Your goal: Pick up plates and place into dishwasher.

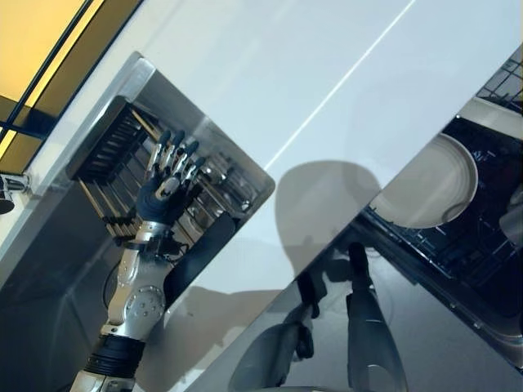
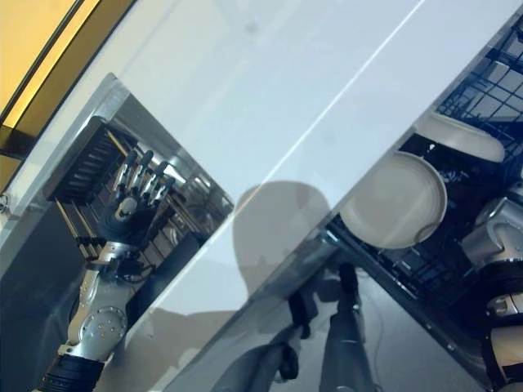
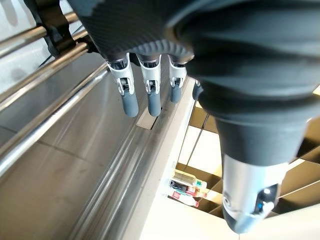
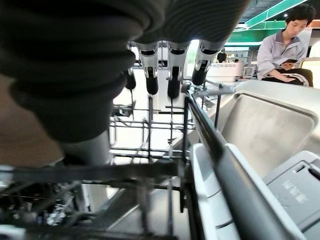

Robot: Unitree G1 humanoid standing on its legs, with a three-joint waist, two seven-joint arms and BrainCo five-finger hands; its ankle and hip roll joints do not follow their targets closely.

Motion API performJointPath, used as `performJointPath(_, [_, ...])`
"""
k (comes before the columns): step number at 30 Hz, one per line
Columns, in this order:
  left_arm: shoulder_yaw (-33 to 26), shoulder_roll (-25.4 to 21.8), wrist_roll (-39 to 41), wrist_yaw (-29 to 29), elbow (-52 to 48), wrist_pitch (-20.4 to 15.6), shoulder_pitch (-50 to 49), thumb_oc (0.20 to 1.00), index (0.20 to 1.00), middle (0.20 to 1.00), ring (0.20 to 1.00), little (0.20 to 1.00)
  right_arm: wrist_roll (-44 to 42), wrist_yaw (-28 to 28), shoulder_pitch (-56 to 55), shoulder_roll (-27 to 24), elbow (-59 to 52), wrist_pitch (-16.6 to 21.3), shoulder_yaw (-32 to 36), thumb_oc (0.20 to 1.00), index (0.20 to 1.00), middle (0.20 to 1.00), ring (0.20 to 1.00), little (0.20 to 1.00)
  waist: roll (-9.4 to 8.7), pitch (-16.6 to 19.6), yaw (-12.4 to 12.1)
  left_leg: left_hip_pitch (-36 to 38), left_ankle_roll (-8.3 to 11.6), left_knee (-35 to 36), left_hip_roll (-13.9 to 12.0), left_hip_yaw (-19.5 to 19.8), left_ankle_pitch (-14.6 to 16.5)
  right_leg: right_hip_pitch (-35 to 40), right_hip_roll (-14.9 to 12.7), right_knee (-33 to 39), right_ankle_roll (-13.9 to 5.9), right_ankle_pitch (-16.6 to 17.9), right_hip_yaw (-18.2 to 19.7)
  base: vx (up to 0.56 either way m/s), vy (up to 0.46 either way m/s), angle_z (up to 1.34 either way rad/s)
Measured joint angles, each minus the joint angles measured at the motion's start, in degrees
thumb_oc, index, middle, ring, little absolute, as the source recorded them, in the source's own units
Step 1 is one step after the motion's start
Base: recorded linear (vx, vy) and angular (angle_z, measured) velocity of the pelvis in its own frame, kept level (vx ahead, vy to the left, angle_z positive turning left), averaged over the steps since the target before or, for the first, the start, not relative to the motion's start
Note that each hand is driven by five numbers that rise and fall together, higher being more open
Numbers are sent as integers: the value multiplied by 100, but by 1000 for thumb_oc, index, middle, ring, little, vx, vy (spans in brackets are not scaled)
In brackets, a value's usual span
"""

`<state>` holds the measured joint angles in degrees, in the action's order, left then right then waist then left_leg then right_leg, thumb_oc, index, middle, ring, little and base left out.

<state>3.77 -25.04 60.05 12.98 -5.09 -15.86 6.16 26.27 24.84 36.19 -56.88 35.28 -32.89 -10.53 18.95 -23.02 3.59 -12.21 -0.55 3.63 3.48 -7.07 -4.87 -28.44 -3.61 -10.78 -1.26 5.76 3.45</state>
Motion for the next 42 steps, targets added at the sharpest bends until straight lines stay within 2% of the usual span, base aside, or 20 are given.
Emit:
performJointPath(7, [-45,14,207,104,0,219,-340,1000,1000,1000,1000,1000,4,-44,-437,197,6,62,374,1000,1000,1000,1000,1000,9,7,-6,289,21,62,-12,83,19,258,13,-22,0,-94,-35,11,8,3])
performJointPath(12, [-46,76,204,136,4,377,-385,1000,1000,1000,1000,1000,2,-30,-734,206,2,268,561,1000,1000,1000,1000,1000,6,10,-8,464,40,66,-37,95,38,440,32,-24,8,-123,-46,19,-15,0])
performJointPath(17, [-48,188,201,199,30,439,-461,1000,1000,1000,1000,1000,-168,128,-1129,263,-62,426,683,1000,1000,1000,1000,1000,-27,220,-12,506,33,64,-45,116,61,452,42,-113,17,-191,-69,4,-3,1])
performJointPath(22, [-56,219,198,208,74,464,-633,1000,1000,1000,1000,1000,-942,503,-1878,632,-604,659,1292,1000,1000,1000,1000,1000,-119,451,25,599,41,68,-66,115,104,535,57,-113,25,-229,-69,21,21,-1])
performJointPath(24, [-74,294,195,219,141,465,-748,1000,1000,1000,1000,1000,-1567,626,-2331,1135,-1055,879,1742,1000,1000,1000,1000,1000,-200,535,49,645,53,96,-73,106,114,541,78,-111,29,-252,-21,63,81,-6])
performJointPath(25, [-78,325,193,223,195,467,-757,1000,1000,1000,1000,1000,-1752,623,-2507,1321,-1176,953,1762,1000,1000,1000,1000,1000,-224,558,53,671,53,114,-77,104,122,551,89,-112,32,-256,-3,69,88,-10])
performJointPath(27, [-199,486,148,235,222,470,-945,1000,1000,1000,1000,1000,-2106,686,-2884,1778,-1670,1167,2126,1000,1000,1000,1000,1000,-230,569,169,704,38,131,-71,95,154,562,106,-110,33,-263,43,77,91,-12])
performJointPath(31, [-304,742,144,315,276,503,-1276,1000,1000,1000,1000,1000,-2707,687,-3546,2252,-2164,1612,2342,1000,1000,1000,1000,1000,-220,603,353,936,32,134,-72,88,255,739,137,-133,0,-334,121,80,84,-14])
performJointPath(34, [-307,851,144,383,382,506,-1320,1000,1000,1000,1000,1000,-2823,688,-3835,2453,-2370,1905,2392,1000,1000,1000,1000,1000,-165,648,392,974,15,133,-50,79,294,707,143,-217,-17,-383,206,67,94,-12])
performJointPath(37, [-306,909,145,418,435,517,-1375,1000,1000,1000,1000,1000,-2872,616,-3831,2470,-2407,1918,2396,1000,1000,1000,1000,1000,-119,683,509,1029,-3,133,-28,72,318,709,138,-309,-35,-450,239,51,76,-5])
performJointPath(42, [-306,930,145,484,518,517,-1398,1000,1000,1000,1000,1000,-2941,564,-3846,2477,-2407,1967,2426,1000,1000,1000,1000,1000,-15,763,513,1080,-1,132,-26,57,337,706,140,-417,-28,-531,248,30,31,-1])
